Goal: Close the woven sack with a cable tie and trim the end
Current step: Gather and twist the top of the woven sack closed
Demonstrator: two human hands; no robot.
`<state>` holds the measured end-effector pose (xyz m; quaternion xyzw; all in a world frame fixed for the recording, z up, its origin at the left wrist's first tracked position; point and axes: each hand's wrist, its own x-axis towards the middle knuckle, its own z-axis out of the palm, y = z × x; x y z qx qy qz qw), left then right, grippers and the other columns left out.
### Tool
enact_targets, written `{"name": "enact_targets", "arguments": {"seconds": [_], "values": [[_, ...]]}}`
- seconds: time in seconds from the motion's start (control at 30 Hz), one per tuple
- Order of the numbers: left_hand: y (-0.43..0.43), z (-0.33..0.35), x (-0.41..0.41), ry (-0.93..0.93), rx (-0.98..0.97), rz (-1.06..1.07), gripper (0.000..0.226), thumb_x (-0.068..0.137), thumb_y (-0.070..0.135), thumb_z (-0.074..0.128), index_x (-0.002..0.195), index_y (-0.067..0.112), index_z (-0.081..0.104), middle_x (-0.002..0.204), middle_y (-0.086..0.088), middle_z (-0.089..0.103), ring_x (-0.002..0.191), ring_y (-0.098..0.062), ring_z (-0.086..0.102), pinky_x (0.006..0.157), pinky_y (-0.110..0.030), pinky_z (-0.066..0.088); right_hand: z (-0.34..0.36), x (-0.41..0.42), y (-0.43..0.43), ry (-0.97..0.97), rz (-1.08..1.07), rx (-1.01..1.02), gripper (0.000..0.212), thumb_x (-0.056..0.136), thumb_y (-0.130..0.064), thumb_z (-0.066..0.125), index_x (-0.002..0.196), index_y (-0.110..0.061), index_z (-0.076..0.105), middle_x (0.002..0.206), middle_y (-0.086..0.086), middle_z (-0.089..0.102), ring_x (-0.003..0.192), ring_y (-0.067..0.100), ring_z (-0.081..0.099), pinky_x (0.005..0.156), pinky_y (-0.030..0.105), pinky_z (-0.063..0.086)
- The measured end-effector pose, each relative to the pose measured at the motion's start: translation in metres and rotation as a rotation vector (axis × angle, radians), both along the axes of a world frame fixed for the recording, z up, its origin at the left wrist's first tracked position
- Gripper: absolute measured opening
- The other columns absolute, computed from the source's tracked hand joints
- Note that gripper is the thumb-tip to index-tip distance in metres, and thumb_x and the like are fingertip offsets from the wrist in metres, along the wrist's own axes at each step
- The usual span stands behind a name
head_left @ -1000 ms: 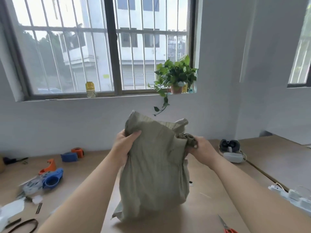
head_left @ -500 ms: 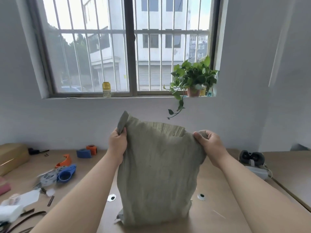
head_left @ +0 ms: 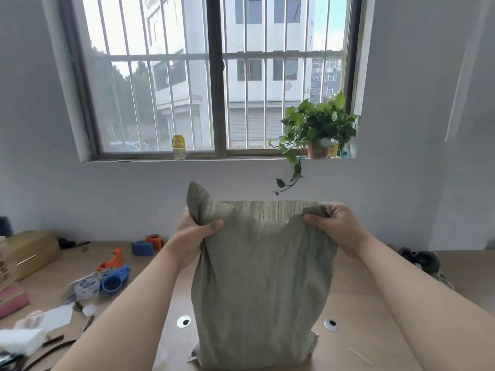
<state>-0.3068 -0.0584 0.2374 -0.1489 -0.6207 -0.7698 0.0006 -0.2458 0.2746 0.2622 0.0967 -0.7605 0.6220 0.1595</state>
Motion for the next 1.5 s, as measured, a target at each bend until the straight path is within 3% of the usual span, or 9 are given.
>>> {"name": "enact_targets", "arguments": {"seconds": [0.23,0.47,0.57,0.73,0.87,1.0,1.2,1.33,1.5], "values": [[0.028,0.02,0.005,0.186,-0.256,0.306,0.008,0.087,0.02,0.074,0.086,0.012,0.072,0.082,-0.004,0.071,0.078,-0.019,0.066,0.07,-0.031,0.052,0.0,-0.021,-0.021,0.212,-0.115,0.054,0.023,0.1,-0.021,0.055,0.094,-0.001,0.064,0.087,0.015,0.066,0.081,0.018,0.058,0.077,0.037,0.046],[0.039,0.017,0.005,0.164,-0.195,0.334,0.023,0.099,0.021,0.055,0.078,0.015,0.063,0.072,-0.002,0.058,0.069,-0.019,0.051,0.063,-0.032,0.037,-0.003,-0.026,-0.045,0.14,-0.103,-0.045,0.028,0.101,-0.034,0.049,0.082,-0.016,0.058,0.079,-0.001,0.057,0.076,0.014,0.051,0.072,0.033,0.041],[0.054,0.008,0.005,0.075,-0.112,0.317,0.023,0.101,0.025,0.05,0.085,0.015,0.064,0.075,-0.002,0.061,0.074,-0.019,0.055,0.066,-0.032,0.04,-0.007,-0.02,-0.049,0.057,0.044,-0.083,0.038,0.079,-0.054,0.064,0.079,-0.018,0.053,0.076,0.0,0.051,0.073,0.019,0.046,0.067,0.037,0.039],[0.061,-0.006,0.01,-0.094,0.001,0.148,0.045,0.095,0.05,0.055,0.106,0.007,0.065,0.096,-0.011,0.073,0.088,-0.026,0.069,0.08,-0.041,0.055,-0.012,-0.015,-0.05,-0.092,0.163,0.025,0.046,0.057,-0.021,0.091,0.093,-0.005,0.068,0.091,0.016,0.073,0.084,0.028,0.07,0.081,0.044,0.058],[0.048,-0.011,0.014,0.098,-0.031,-0.166,0.05,0.072,0.019,0.083,0.113,0.003,0.062,0.101,-0.013,0.075,0.094,-0.027,0.073,0.076,-0.039,0.06,-0.015,-0.015,-0.054,-0.037,0.11,0.02,0.011,0.079,-0.013,0.081,0.08,-0.006,0.072,0.083,0.012,0.074,0.079,0.024,0.07,0.081,0.044,0.056],[0.056,-0.008,0.016,0.138,-0.211,-0.037,0.045,0.067,0.0,0.087,0.108,0.0,0.069,0.102,-0.016,0.076,0.094,-0.029,0.074,0.082,-0.042,0.061,-0.017,-0.017,-0.063,0.013,0.046,-0.022,0.016,0.089,-0.02,0.072,0.089,-0.004,0.075,0.096,0.019,0.076,0.086,0.026,0.072,0.084,0.047,0.057],[0.076,-0.016,0.014,0.152,-0.238,0.153,0.004,0.082,0.013,0.078,0.084,0.011,0.078,0.081,0.0,0.078,0.075,-0.012,0.072,0.073,-0.031,0.059,-0.021,-0.023,-0.088,0.032,-0.061,-0.175,0.021,0.093,-0.012,0.065,0.092,0.009,0.064,0.083,0.013,0.069,0.075,0.021,0.064,0.067,0.033,0.054],[0.096,-0.015,0.015,0.138,-0.172,0.128,0.021,0.095,0.017,0.063,0.089,-0.001,0.072,0.082,-0.007,0.071,0.076,-0.018,0.064,0.072,-0.035,0.053,-0.023,-0.029,-0.099,0.007,-0.057,-0.272,0.018,0.098,-0.019,0.058,0.093,-0.003,0.061,0.082,0.012,0.066,0.076,0.024,0.063,0.068,0.041,0.055],[0.119,-0.017,0.024,0.049,-0.066,0.044,0.028,0.101,0.028,0.052,0.094,0.01,0.072,0.083,-0.006,0.074,0.078,-0.019,0.07,0.071,-0.034,0.056,-0.02,-0.021,-0.113,0.02,0.031,-0.325,0.031,0.095,-0.034,0.062,0.094,-0.004,0.068,0.077,0.003,0.074,0.074,0.015,0.071,0.067,0.027,0.057]]}}
